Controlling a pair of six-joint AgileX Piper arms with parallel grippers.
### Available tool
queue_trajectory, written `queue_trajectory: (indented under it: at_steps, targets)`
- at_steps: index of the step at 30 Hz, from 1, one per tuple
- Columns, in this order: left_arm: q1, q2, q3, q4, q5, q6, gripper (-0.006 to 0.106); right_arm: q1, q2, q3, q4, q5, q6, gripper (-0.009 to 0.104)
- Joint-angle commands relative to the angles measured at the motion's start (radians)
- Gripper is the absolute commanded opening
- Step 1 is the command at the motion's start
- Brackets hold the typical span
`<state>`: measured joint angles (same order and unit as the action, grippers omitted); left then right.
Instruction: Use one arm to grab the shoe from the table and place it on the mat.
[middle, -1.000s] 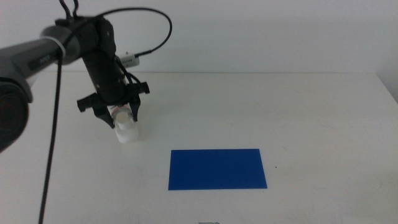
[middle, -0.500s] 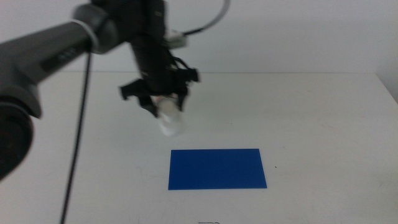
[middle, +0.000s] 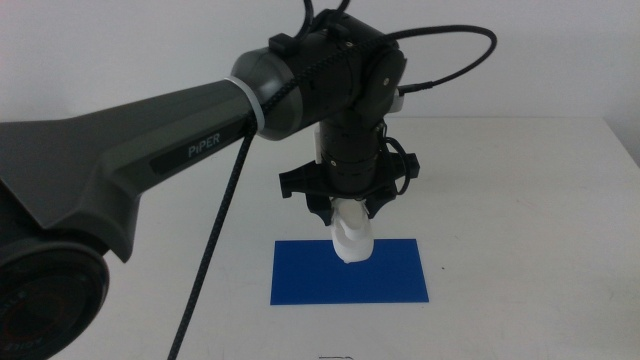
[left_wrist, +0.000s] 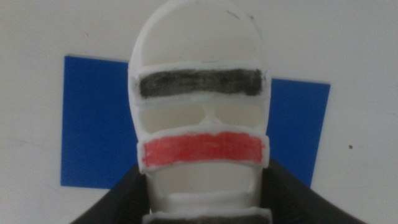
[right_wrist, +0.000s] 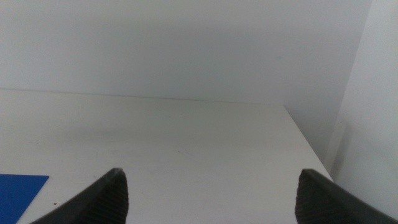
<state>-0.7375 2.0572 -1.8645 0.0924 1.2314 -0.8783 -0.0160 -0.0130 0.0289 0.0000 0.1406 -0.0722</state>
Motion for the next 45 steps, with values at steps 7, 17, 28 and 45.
queue_trajectory:
  at_steps: [7, 17, 28, 45]
  targets:
    - [-0.019, -0.069, -0.028, 0.032, 0.044, -0.023, 0.022, 0.002, -0.019, -0.019, -0.009, -0.076, -0.004, 0.094]
    - [-0.019, -0.059, -0.027, 0.037, 0.043, -0.023, 0.022, 0.002, -0.019, -0.019, -0.009, -0.076, -0.004, 0.094]
    - [-0.017, 0.038, -0.028, -0.029, 0.033, -0.024, 0.022, 0.002, -0.019, -0.019, -0.009, -0.076, -0.004, 0.094]
    - [-0.018, 0.07, -0.028, -0.032, -0.11, -0.849, 0.022, 0.002, -0.019, -0.019, -0.009, -0.076, -0.004, 0.094]
